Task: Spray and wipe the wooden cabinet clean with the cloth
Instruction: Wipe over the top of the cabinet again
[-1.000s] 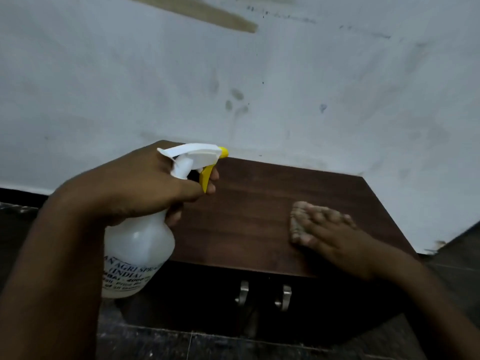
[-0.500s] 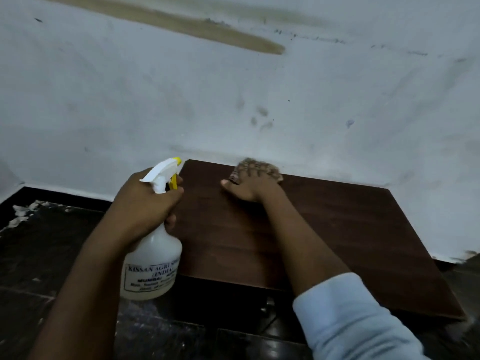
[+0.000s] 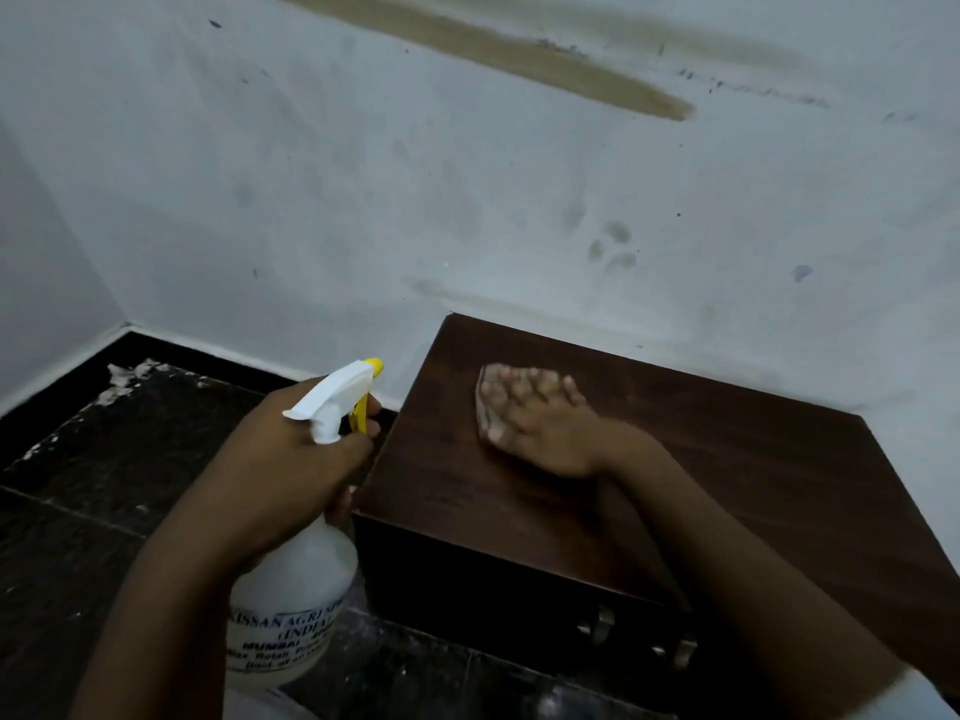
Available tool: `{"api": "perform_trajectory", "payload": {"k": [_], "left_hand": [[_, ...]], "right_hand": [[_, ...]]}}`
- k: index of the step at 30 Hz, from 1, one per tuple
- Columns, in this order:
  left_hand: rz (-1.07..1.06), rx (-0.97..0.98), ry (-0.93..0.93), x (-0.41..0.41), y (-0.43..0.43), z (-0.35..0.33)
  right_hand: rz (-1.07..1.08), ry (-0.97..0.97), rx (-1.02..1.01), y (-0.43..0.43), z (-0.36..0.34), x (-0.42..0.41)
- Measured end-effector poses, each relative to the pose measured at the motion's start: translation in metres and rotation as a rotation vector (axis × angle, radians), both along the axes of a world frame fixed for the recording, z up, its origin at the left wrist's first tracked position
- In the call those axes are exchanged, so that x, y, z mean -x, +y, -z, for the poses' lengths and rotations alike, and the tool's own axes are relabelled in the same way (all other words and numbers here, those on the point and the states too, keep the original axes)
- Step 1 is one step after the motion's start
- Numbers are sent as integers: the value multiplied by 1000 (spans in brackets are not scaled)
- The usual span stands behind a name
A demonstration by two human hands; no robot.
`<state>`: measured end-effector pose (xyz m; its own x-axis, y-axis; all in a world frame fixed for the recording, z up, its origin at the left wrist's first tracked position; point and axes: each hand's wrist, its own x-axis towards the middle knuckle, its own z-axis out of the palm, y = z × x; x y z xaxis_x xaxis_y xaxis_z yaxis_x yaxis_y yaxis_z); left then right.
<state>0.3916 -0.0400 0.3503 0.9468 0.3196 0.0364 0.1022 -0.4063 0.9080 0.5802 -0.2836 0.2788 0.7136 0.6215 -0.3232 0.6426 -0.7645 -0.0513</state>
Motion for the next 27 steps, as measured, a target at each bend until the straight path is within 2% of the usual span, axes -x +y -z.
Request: {"api": "perform_trajectory", "payload": {"k": [3, 5, 7, 10, 12, 16, 20, 27], "left_hand": [[17, 18, 0, 4, -4, 1], [38, 24, -11, 3, -10, -1], [73, -16, -36, 1, -18, -2], [93, -46, -88, -4, -33, -1], [95, -6, -84, -6, -37, 2], [91, 84, -94, -7, -38, 12], [86, 120, -135, -10, -40, 14], [127, 140, -198, -17, -66, 6]], "right_hand": [[149, 1, -26, 52, -12, -49], [126, -51, -55, 91, -15, -54], [15, -102, -76, 117, -11, -39], [-144, -48, -95, 98, 5, -9], [-115, -21, -109, 51, 12, -4], [308, -95, -74, -85, -1, -34], [724, -77, -46, -209, -22, -48], [923, -128, -85, -248, -13, 26]]}}
